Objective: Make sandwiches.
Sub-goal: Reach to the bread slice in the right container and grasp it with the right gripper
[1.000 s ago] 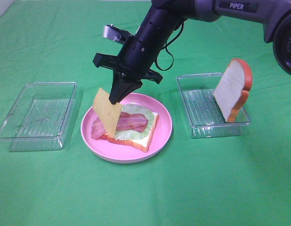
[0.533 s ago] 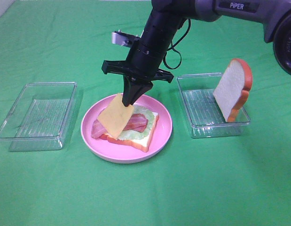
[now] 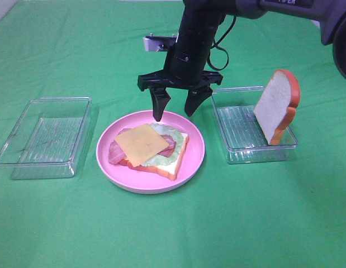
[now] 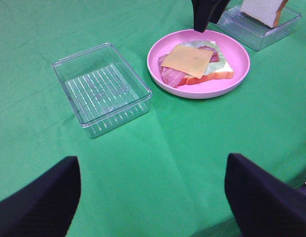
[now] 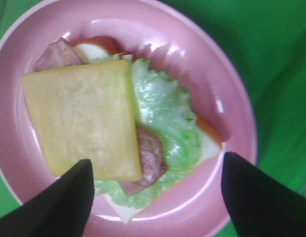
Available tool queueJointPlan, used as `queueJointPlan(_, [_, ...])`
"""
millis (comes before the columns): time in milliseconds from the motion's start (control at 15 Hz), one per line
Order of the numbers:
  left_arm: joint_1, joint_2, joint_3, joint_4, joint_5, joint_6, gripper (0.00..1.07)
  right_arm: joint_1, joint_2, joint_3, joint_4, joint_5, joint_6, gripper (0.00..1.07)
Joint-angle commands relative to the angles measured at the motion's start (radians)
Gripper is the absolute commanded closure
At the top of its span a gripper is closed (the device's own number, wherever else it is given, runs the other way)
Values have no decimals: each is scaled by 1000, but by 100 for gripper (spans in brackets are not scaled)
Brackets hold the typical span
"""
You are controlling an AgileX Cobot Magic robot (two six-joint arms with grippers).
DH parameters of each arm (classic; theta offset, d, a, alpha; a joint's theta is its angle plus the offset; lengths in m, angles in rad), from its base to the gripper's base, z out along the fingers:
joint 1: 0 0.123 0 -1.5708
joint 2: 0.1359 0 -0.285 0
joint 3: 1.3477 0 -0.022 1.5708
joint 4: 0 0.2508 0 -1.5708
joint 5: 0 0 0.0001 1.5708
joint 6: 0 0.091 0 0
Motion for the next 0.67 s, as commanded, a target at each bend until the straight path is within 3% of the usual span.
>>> queueJointPlan(67, [-1, -7, 2, -3, -10, 2, 30, -2, -57, -7, -100, 69, 32, 38])
queueJointPlan(667, [-1, -7, 2, -3, -10, 2, 30, -189, -269, -6, -232, 69, 105, 37])
